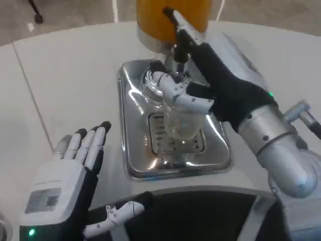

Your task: Grasp the cup under the faucet to collect the drink, then remove the cup.

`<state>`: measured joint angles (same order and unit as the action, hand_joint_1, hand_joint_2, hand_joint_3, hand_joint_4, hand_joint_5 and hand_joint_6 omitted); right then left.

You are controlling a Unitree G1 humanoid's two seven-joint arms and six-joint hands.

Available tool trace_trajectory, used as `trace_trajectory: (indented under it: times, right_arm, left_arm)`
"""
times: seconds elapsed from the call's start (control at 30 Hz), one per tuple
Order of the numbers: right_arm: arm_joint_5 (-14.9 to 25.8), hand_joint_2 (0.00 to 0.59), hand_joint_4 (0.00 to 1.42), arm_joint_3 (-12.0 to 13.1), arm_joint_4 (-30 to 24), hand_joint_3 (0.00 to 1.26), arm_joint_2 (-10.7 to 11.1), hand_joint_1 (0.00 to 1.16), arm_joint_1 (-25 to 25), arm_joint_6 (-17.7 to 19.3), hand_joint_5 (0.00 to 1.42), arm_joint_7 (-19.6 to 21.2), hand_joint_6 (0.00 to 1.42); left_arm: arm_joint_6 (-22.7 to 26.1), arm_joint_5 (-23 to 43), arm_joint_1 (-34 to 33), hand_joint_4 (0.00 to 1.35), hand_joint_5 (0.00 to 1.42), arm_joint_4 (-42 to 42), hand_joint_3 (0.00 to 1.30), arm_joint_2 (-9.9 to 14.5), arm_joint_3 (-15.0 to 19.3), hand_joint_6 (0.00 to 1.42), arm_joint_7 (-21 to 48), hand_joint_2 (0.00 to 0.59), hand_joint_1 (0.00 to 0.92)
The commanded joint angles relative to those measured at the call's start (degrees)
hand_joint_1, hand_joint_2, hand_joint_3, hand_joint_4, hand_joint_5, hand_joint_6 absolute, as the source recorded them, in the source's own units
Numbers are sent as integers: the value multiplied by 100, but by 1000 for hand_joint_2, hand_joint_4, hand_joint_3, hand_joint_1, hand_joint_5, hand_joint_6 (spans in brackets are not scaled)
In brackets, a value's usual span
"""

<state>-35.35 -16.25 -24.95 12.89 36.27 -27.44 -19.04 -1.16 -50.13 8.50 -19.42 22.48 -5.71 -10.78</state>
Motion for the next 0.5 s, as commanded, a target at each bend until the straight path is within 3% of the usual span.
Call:
trace_trajectory:
  times: [0.03,0.3,0.5]
  right_arm:
    - [-106,521,0,-370,77,24,35,393,108,-232,0,-499,84]
    - [-707,517,0,-808,103,35,184,368,539,-323,3,-969,88]
    - [-1238,512,0,-1006,179,34,117,356,750,-456,3,-1195,84]
  left_arm:
    - [-81,-59,-71,0,0,122,0,-46,-73,0,-95,87,23]
    - [-16,-112,-257,0,0,244,0,-198,-167,0,-131,71,16]
    - [55,-198,-528,0,0,427,0,-345,-305,0,-217,70,15]
